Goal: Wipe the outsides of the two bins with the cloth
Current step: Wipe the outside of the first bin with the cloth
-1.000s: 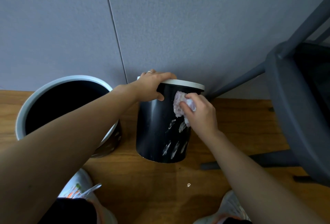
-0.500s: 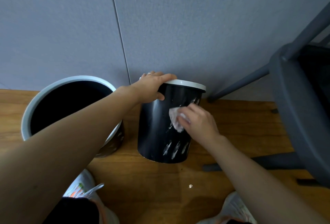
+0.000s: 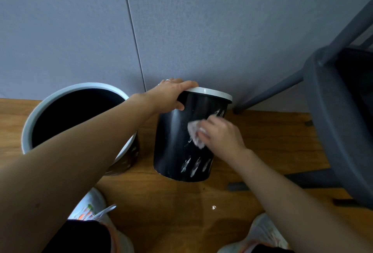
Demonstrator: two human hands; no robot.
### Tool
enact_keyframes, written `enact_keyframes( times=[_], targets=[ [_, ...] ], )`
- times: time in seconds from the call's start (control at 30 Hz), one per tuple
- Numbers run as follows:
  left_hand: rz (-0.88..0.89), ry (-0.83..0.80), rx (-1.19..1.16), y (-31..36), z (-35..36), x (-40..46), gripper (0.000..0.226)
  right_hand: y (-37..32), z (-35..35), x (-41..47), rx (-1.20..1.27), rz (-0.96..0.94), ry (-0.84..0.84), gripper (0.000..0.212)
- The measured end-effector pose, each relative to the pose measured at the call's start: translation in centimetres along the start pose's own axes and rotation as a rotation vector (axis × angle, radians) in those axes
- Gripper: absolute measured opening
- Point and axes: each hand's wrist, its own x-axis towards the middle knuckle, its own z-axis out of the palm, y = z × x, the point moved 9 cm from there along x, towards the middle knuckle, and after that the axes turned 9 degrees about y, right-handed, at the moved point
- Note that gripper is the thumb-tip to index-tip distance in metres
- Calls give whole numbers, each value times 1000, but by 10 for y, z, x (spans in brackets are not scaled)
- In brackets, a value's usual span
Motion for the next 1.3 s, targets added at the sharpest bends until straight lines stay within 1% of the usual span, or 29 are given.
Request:
enact_keyframes(
  times=[0.07,0.13,0.17,0.3,0.37,0.43,0.57,0.63,0.7,0.8,0.87,0.93,1.03,1.13,1.2,1.23,1.3],
  targets=[
    [8,5,9,2,0,0,73,-15,10,-20,15,-104,-89,6],
    [8,15,17,3,-1,-1,74,-15,12,-19,0,-128,-113,7],
    [4,14,24,3,0,0,74,-10,9,-11,-18,-100,-97,9],
    [2,11,55,4,1,0,78,22,-16,32,-99,129,95,15],
    [5,9,69,5,2,1,78,27,-17,38,-103,172,117,17],
    [3,5,76,5,2,1,77,19,-9,27,-84,146,78,15],
    [-4,5,60,4,4,3,74,-16,19,-33,-23,-62,-130,15],
    [1,-1,63,4,4,3,74,-20,27,-46,-18,-112,-183,12],
    [-10,-6,58,2,4,3,75,-12,23,-35,-19,-61,-140,10],
    [-6,2,58,2,3,2,75,7,4,-6,-65,79,16,12],
    [-2,6,65,2,3,2,75,7,1,-2,-92,97,52,13],
    [-3,10,70,1,3,2,76,-3,13,-17,-79,56,-27,15],
    [5,12,76,1,3,2,74,-33,37,-62,-72,-101,-183,19],
    [12,9,76,4,2,1,73,-53,48,-88,-20,-239,-244,17],
    [12,11,78,4,2,1,73,-53,51,-83,-65,-272,-243,17],
    [9,14,83,4,1,1,74,-48,48,-75,-83,-256,-222,16],
    [3,15,93,3,0,1,75,-33,36,-53,-103,-156,-147,11]
  ],
)
